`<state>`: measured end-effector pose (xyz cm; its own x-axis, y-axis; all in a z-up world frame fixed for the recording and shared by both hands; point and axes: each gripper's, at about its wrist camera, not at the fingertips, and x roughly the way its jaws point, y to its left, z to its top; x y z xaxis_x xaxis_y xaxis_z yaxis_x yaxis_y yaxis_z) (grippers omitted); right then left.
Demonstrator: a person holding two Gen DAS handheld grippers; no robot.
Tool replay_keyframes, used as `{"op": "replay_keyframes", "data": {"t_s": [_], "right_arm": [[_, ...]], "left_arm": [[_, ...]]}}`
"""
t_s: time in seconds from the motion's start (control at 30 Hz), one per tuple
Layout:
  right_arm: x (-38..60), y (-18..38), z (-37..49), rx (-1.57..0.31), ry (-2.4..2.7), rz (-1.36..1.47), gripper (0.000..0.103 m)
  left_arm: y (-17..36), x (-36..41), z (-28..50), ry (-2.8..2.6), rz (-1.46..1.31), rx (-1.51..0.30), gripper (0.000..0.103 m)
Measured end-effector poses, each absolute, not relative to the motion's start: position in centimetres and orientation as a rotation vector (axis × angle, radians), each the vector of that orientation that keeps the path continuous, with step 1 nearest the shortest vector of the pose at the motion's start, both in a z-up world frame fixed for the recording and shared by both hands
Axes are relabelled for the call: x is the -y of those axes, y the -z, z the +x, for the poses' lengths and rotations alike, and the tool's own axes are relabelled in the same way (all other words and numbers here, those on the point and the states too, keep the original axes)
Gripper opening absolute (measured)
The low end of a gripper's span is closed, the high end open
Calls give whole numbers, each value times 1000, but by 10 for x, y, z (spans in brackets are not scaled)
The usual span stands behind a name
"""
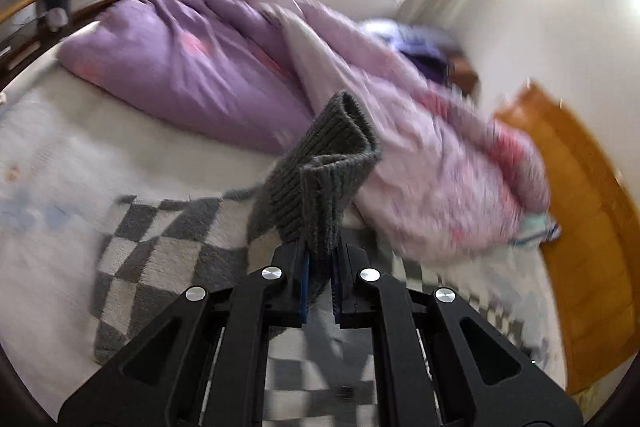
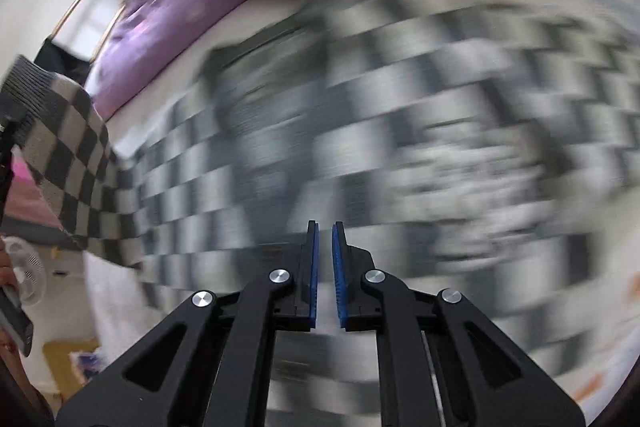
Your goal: Fold large clothes
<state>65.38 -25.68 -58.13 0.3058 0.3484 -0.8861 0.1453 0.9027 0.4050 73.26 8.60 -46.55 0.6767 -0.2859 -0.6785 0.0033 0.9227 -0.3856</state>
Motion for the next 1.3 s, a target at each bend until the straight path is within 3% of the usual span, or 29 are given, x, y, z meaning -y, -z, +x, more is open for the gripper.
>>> {"op": "replay_keyframes", "data": {"t_s": [0.2,0.3,0.37,0.5,0.57,0.73,0.93,1.03,1.1,1.13,1.3], "right_arm": [[432,578,623,-1238,75,429,14],[496,582,616,-1221,150,448,21],[537,589,612,-1212,230,499,34],[594,605,604,-1173,342,637,41],[624,614,594,-1143,412,736,43],[669,639,579,-1094,526,938,47],[682,664,589,-1082,544,1034,51],[689,668,597,-1030,556,1068,50],[691,667,603,-1025,556,1063,30],[693,663,605,-1029,555,1040,14],[673,613,613,-978,532,856,10]], "left_arm": [[557,38,749,176,-309,-1016,8],[602,78,739,152,-250,-1107,8],[630,96,736,120,-192,-1167,8],[656,114,726,86,-127,-1216,11],[661,119,721,76,-99,-1218,16],[664,139,711,96,-69,-1212,51],[669,176,699,186,-91,-1234,69],[686,190,697,216,-42,-1292,79],[694,196,696,212,-9,-1300,80],[692,197,695,215,-10,-1299,80],[667,182,684,340,-195,-1295,81]]}}
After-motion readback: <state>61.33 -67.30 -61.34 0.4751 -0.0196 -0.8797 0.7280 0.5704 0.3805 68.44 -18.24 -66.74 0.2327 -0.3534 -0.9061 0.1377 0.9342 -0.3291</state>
